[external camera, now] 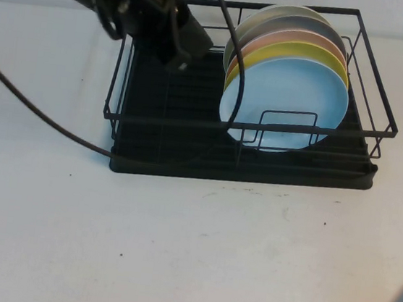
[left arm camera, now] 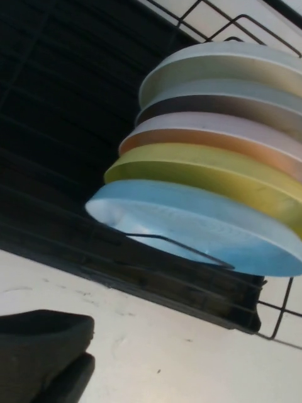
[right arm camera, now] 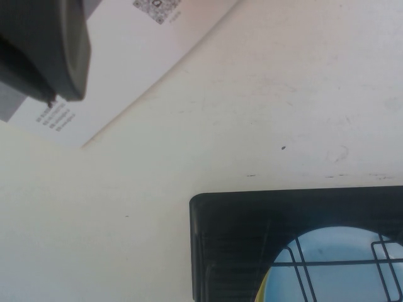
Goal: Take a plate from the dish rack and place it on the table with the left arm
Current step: Grasp the plate from the shelf
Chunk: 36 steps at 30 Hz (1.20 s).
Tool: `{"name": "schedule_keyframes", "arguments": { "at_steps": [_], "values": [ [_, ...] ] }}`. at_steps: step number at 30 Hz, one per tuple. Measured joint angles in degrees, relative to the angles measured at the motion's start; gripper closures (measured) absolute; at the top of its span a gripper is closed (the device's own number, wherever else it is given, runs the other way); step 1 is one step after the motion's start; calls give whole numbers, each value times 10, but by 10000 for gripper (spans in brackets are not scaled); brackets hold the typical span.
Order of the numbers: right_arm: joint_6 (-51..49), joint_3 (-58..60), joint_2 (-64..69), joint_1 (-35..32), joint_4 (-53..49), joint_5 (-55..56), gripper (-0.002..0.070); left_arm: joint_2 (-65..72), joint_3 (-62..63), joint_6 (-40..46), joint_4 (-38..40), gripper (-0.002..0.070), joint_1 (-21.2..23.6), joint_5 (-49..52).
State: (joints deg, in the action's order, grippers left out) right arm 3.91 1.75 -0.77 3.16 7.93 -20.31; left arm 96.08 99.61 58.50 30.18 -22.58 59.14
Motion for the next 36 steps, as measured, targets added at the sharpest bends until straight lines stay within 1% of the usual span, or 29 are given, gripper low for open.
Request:
{"name": "schedule_keyframes", "arguments": {
  "at_steps": [2,4,8,9,11,14,19,33,36],
  "values": [
    [0,0,0,0,0,0,694,25,9,1,0,643,-10,-22],
    [0,0,0,0,0,0,694,46,14,3,7,584,-17,-49],
    [0,0,0,0,0,0,694,90,14,32,17,374,-37,-118],
    [0,0,0,0,0,0,694,100,14,38,17,335,-44,-134],
    [0,0,0,0,0,0,694,116,14,48,17,298,-56,-159],
    [0,0,0,0,0,0,694,126,14,76,20,278,-77,-185],
    [0,0,0,0,0,0,694,138,14,121,31,272,-98,-230],
    [0,0,0,0,0,0,694,197,14,131,56,274,-100,-317],
    [0,0,0,0,0,0,694,211,14,131,57,302,-100,-343]
  ]
}}
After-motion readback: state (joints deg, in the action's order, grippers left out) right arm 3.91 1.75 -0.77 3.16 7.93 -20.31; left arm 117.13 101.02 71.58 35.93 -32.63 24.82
